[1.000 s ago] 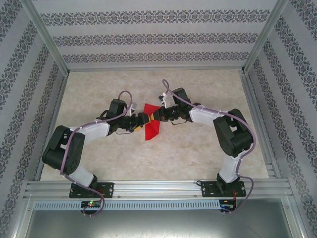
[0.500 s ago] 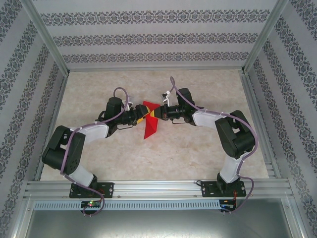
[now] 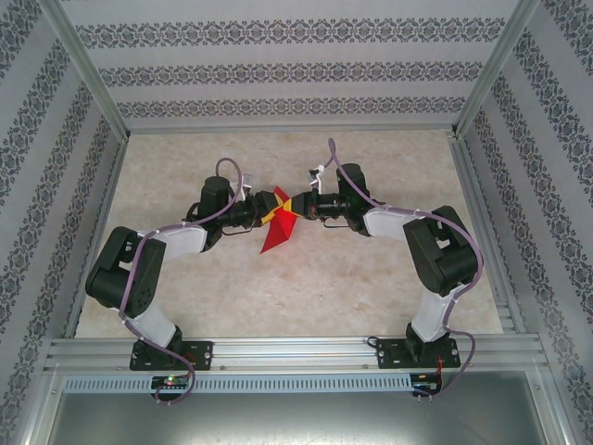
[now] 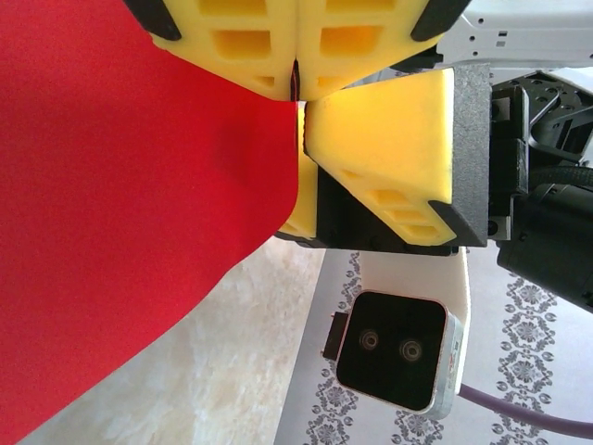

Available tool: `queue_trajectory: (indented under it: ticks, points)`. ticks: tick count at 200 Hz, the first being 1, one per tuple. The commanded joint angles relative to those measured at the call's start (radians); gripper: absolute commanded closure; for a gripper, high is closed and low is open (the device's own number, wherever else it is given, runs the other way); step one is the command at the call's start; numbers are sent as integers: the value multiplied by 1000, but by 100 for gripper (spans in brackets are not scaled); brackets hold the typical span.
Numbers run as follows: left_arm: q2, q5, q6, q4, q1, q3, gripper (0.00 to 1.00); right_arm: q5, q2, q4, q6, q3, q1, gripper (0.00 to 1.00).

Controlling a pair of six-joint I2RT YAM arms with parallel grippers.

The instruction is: Fold a paper plane with a square sheet of paper (pick it up from the middle)

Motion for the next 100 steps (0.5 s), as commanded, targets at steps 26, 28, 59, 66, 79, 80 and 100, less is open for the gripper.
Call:
queue_trajectory:
  ticks: [26,28,59,66,79,80,100]
  points:
    - [-20,56,14,14,10,15,60,-20,20,93,37,-22,-13,100]
    - [-19,56,15,12,10,15,60,-20,21,93,37,-22,-13,100]
    - [-23,59,35,-21,9,25,63,-8,30,79,39,-27,-22,100]
    - [-22,60,38,-27,10,26,64,-5,32,76,40,-30,-25,100]
    - [-23,62,43,-34,10,24,63,1,34,75,43,-34,-30,100]
    - [-23,64,43,-34,10,24,63,1,34,75,43,-34,-30,100]
    - [-21,69,52,-46,10,24,63,5,41,69,43,-35,-32,100]
